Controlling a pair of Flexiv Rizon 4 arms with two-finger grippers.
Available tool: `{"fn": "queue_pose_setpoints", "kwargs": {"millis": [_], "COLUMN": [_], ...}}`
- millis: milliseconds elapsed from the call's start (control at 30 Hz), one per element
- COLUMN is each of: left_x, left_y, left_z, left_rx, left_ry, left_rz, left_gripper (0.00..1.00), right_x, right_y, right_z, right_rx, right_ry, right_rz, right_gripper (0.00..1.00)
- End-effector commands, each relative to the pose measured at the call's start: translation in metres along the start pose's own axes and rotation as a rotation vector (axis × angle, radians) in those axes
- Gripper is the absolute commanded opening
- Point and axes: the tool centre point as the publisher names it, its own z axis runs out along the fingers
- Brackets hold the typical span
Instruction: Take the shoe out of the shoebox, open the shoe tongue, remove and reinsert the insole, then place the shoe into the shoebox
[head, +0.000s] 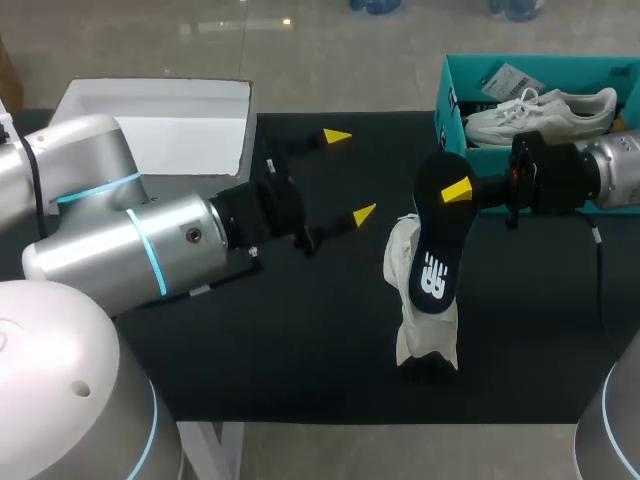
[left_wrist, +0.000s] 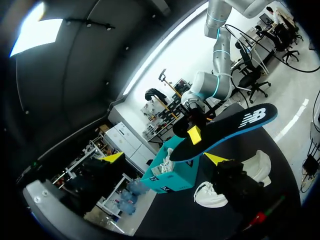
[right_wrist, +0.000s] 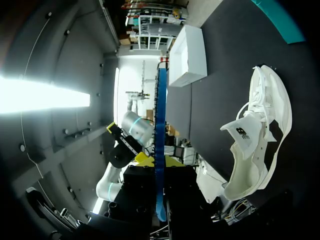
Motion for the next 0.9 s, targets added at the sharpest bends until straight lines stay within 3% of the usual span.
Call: {"fn": "queue_pose_setpoints", "kwargs": {"millis": [33,900], "left_x": [0.0015,-0.0008], "left_y": [0.0037,0.0068], "left_z": [-0.0056,-0.0083], "left_rx": [-0.001,-0.011], "left_ry": [-0.028,-0.051], "left_rz": [-0.019,-0.039], "left_gripper": [1.0,1.0], "right_x": [0.0001,0.0001], "right_y": [-0.0009,-0.0009], "right_z": [0.0003,0.0003], "right_rx": [-0.001,-0.001], "right_ry": [-0.002,-0.002], "right_rz": [0.001,0.001], "right_gripper": [0.0,0.0]}}
